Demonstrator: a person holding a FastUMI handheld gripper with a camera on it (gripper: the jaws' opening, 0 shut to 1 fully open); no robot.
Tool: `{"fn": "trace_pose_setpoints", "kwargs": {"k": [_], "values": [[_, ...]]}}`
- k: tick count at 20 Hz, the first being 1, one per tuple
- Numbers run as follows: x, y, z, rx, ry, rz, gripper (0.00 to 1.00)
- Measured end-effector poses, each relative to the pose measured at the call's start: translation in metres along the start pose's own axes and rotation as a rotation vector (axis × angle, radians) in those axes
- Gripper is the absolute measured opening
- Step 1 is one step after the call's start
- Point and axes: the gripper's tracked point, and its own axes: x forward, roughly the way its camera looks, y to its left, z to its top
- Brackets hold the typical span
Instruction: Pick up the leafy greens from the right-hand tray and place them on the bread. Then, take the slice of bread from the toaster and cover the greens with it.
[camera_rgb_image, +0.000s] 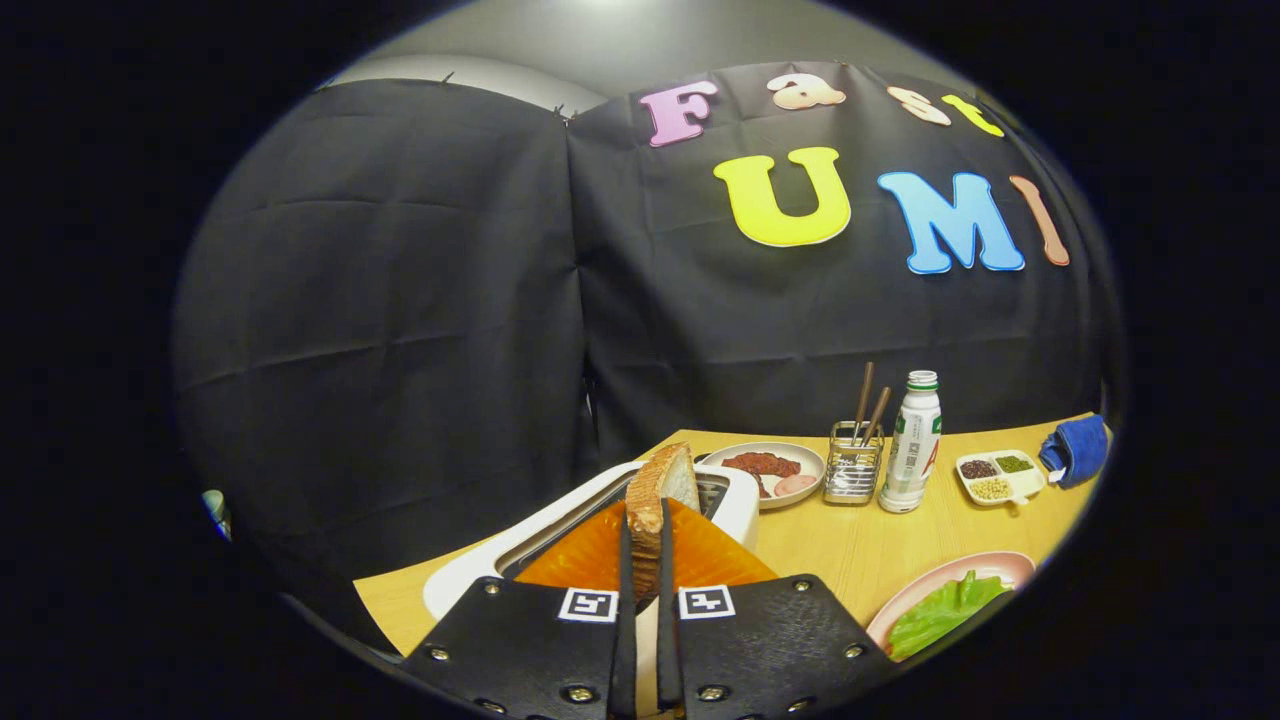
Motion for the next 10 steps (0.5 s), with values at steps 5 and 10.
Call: {"fn": "trace_pose_setpoints", "kwargs": {"k": [5,10], "values": [[-0.029,-0.012,0.052,0.051,-0.125,0.021,0.08],[-0.064,-0.063,0.078,0.081,-0.180,-0.038,0.08]]}}
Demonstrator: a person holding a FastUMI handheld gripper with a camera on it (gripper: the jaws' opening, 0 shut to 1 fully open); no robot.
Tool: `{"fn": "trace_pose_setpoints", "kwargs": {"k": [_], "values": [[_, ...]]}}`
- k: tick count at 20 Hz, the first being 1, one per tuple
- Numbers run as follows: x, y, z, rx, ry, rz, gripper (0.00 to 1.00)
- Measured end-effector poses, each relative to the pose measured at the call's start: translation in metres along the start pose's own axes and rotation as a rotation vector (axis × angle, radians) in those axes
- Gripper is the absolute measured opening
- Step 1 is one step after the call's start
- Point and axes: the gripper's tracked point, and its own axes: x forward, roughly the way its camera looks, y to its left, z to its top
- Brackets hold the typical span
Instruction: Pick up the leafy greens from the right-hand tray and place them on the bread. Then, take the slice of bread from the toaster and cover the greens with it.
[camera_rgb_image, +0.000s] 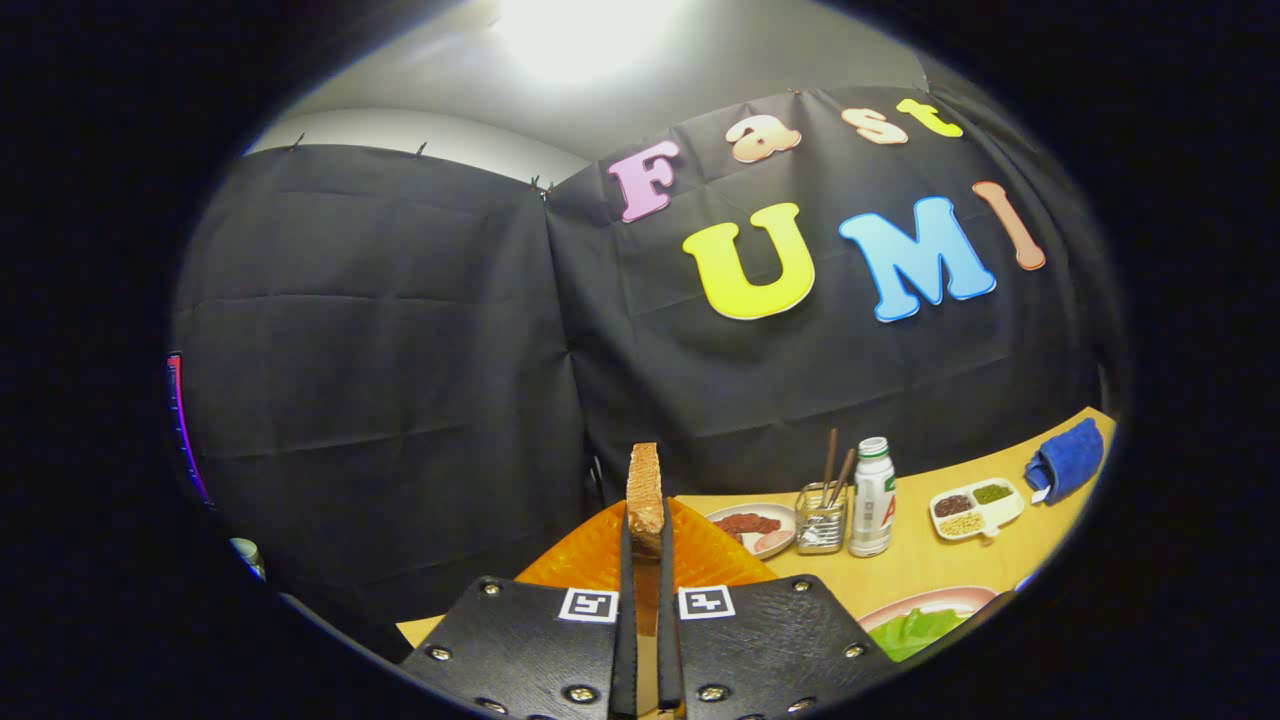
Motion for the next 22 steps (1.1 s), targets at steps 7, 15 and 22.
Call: {"fn": "trace_pose_setpoints", "kwargs": {"k": [7,15,22], "values": [[-0.059,-0.127,-0.030,-0.090,0.078,-0.262,0.08],[-0.117,-0.207,-0.062,-0.264,0.148,-0.519,0.08],[-0.120,-0.200,-0.106,-0.380,0.226,-0.547,0.08]]}}
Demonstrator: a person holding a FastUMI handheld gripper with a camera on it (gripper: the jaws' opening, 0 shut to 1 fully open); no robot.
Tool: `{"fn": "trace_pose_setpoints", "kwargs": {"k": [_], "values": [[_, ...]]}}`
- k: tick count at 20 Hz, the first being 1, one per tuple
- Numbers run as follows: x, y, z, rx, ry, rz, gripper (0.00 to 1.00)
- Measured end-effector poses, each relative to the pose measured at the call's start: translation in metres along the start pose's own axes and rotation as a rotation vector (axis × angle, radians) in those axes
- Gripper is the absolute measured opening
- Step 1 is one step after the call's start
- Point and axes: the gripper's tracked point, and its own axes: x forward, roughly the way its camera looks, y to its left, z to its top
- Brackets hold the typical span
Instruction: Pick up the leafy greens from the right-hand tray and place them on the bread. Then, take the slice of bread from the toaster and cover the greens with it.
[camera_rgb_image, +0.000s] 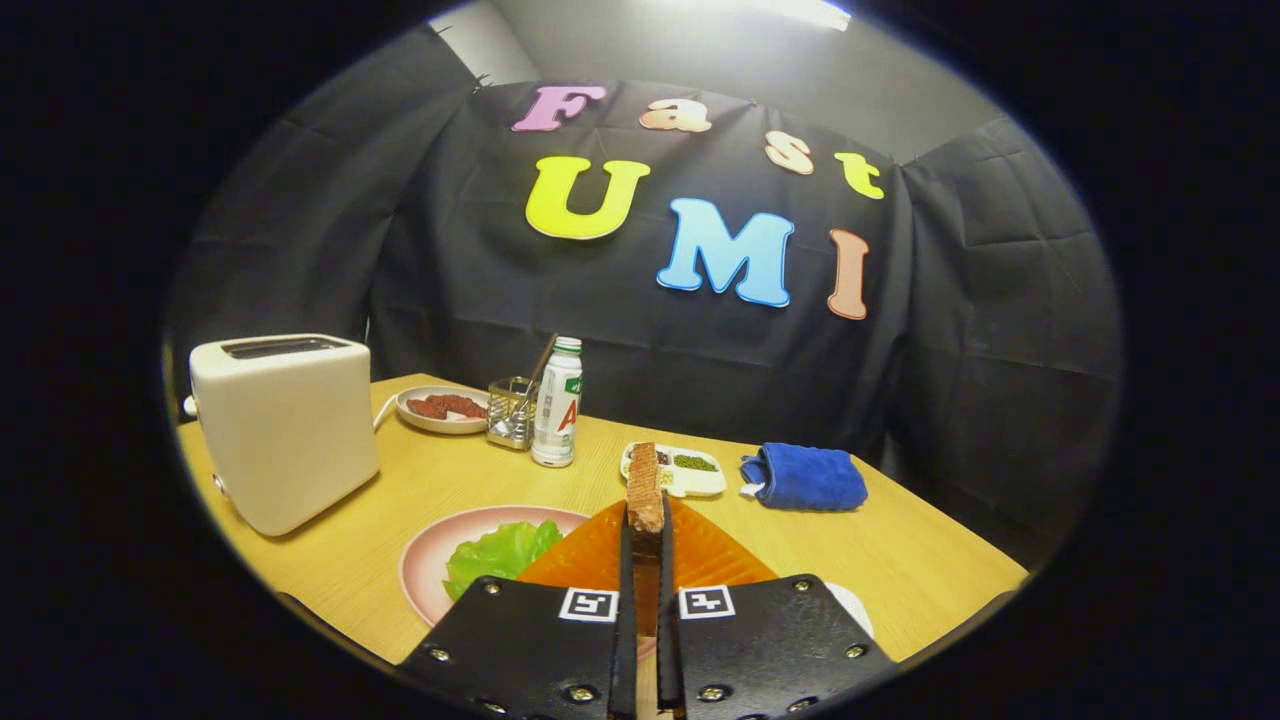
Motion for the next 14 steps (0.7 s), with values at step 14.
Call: {"fn": "trace_pose_setpoints", "kwargs": {"k": [14], "values": [[0.013,0.080,-0.043,0.184,0.223,0.275,0.08]]}}
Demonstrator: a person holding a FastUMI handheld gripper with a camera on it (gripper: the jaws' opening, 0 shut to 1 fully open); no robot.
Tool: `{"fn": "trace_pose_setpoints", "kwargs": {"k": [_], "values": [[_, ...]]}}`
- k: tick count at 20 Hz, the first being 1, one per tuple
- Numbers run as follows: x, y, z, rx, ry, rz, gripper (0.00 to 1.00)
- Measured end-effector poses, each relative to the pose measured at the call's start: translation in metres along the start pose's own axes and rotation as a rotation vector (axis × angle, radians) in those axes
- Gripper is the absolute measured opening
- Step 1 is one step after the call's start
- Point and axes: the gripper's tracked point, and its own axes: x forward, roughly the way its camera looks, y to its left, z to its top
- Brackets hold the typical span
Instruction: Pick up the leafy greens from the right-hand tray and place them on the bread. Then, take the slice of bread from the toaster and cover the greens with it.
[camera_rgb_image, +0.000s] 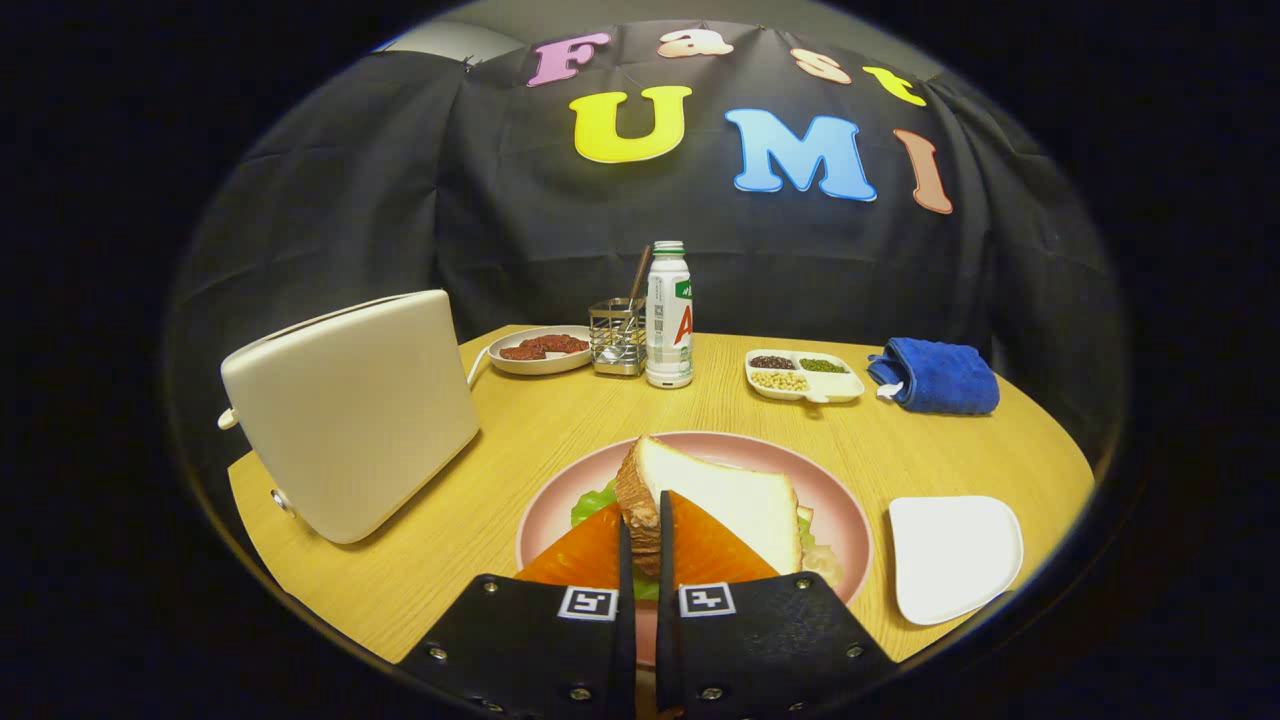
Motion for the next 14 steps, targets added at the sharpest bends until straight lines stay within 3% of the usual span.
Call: {"fn": "trace_pose_setpoints", "kwargs": {"k": [4,7,8,11,12,14], "values": [[-0.001,0.001,-0.001,0.012,0.004,0.013,0.08],[-0.001,0.004,-0.001,0.002,0.001,0.024,0.25],[-0.005,0.011,0.003,0.005,-0.009,0.061,0.25],[-0.002,0.021,-0.001,0.020,0.000,0.103,0.71],[-0.004,0.023,0.001,0.020,-0.006,0.114,0.72],[-0.009,0.028,0.007,0.022,-0.031,0.143,0.82]]}}
